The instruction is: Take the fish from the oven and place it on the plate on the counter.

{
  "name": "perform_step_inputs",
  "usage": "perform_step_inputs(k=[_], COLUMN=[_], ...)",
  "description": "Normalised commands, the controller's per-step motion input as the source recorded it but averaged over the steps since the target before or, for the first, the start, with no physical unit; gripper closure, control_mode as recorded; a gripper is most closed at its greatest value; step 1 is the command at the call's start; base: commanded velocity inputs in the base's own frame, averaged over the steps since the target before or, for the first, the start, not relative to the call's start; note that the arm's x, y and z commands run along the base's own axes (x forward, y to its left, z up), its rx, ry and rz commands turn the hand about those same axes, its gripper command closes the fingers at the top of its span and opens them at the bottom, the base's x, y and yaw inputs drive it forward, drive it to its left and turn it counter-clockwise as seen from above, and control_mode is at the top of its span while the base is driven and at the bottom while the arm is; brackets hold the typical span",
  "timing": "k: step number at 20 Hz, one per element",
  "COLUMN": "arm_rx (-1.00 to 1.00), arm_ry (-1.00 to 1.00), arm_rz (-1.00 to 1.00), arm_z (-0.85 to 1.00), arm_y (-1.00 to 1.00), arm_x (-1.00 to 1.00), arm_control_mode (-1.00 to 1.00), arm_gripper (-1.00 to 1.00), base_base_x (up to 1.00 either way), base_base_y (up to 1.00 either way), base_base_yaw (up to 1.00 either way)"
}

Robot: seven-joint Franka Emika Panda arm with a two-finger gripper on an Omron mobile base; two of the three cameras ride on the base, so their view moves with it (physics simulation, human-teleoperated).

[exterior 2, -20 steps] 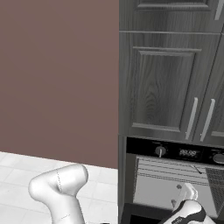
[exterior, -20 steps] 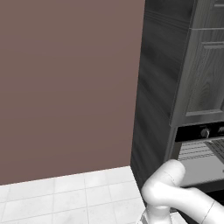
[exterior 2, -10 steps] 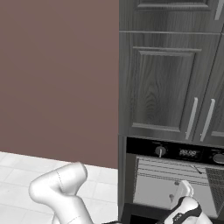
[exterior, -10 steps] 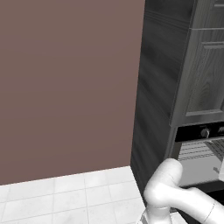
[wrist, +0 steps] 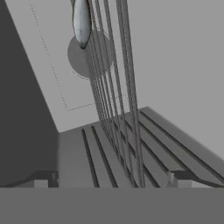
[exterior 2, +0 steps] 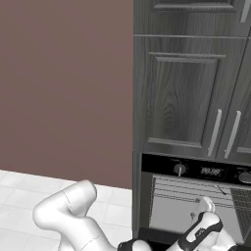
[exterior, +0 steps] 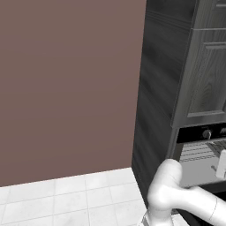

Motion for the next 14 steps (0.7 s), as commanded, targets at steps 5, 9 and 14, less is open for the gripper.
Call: perform_step_inputs(k=[5, 9, 14], arm_rx=[0.00, 0.00, 0.02], arm_ry=[0.00, 0.00, -0.04], arm_rz=[0.00, 0.00, 0.00], arm_z=[-0.11, -0.17, -0.33], arm_y=[-0.31, -0.17, -0.10], arm_x=[0.22, 0.25, 0.11], arm_control_mode=[-1.00, -1.00, -1.00], arm_gripper=[-1.00, -1.00, -1.00], base_base_x=[0.00, 0.00, 0.00], base_base_y=[0.00, 0.00, 0.00], base_base_yaw=[0.00, 0.00, 0.00])
